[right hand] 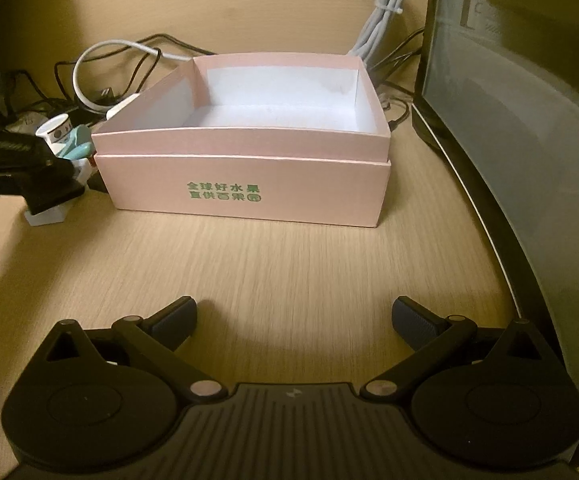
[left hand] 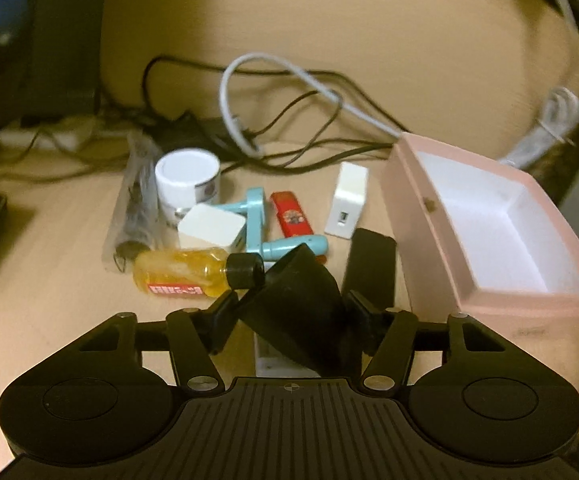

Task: Organize rigid objects
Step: 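Grasp the black curved nozzle with the left tool, then grasp the white battery charger with the right tool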

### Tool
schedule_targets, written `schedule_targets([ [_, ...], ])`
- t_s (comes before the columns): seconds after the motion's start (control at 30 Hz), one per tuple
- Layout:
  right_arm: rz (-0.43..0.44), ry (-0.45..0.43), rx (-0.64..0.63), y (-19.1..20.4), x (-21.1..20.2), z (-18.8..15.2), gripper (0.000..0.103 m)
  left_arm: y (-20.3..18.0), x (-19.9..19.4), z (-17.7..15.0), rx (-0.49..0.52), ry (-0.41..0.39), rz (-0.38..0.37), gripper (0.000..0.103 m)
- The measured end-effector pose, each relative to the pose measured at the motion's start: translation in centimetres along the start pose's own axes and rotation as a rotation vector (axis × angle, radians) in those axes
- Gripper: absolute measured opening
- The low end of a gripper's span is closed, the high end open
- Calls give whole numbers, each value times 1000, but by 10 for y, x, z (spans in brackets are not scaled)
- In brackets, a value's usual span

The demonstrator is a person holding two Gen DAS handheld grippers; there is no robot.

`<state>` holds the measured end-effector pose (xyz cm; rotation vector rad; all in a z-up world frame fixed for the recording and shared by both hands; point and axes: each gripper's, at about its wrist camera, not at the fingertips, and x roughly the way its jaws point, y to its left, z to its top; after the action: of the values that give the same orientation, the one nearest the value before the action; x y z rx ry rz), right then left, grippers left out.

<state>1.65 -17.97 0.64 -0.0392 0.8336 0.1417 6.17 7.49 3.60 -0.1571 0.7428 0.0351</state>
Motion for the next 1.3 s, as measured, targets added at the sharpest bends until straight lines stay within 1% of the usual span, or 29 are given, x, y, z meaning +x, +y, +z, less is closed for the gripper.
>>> schedule_targets([
  [0.07,3,5,-8,1,0,1,103,3,-12,-4,33,-10,-34,62],
  [0.13,18,18,-23,1,1,3,103,9,-24,-9,45,-19,-53,62],
  [0.17,35,21,-36,2,0,3,101,11,-29,-11,46,-21,-55,61],
  [0.2,51,20,-56,4,0,4,97,15,-33,-13,41,-21,-56,61],
  [0.23,67,13,-74,8,-1,6,87,20,-39,-15,28,-22,-57,61],
  [0.27,82,5,-92,13,-3,7,83,25,-44,-17,14,-23,-58,61],
  [0.33,119,-35,-124,29,-11,13,83,36,-54,-21,-16,-21,-56,61],
  [0.43,200,-89,-172,60,-17,23,83,53,-71,-26,-57,-28,-56,61],
  [0.53,286,-99,-231,97,-13,33,81,68,-86,-33,-85,-21,-56,61],
  [0.6,319,-104,-254,122,-6,40,81,75,-95,-39,-82,-3,-61,61],
  [0.7,324,-108,-250,153,13,55,80,80,-105,-49,-73,25,-59,61],
  [0.73,322,-103,-247,161,20,61,78,81,-108,-51,-74,33,-59,61],
  [0.83,320,-66,-203,179,41,79,74,83,-117,-61,-88,48,-64,61],
  [0.87,313,-57,-184,184,47,82,71,82,-120,-64,-90,50,-68,61],
  [0.93,282,-37,-170,195,62,89,67,81,-125,-70,-89,55,-68,61],
  [0.97,270,-53,-184,199,66,90,67,80,-127,-72,-88,57,-65,61],
  [1.03,250,-60,-233,205,68,89,63,78,-128,-76,-89,62,-62,61],
  [1.07,247,-57,-255,207,67,88,57,78,-128,-77,-93,66,-62,61],
  [1.17,299,-23,-284,199,55,80,48,76,-126,-81,-96,82,-74,61],
  [1.23,320,-5,-302,188,45,66,48,73,-125,-83,-82,94,-85,61],
  [1.3,329,-10,-337,179,33,53,48,68,-122,-85,-61,108,-101,61],
])
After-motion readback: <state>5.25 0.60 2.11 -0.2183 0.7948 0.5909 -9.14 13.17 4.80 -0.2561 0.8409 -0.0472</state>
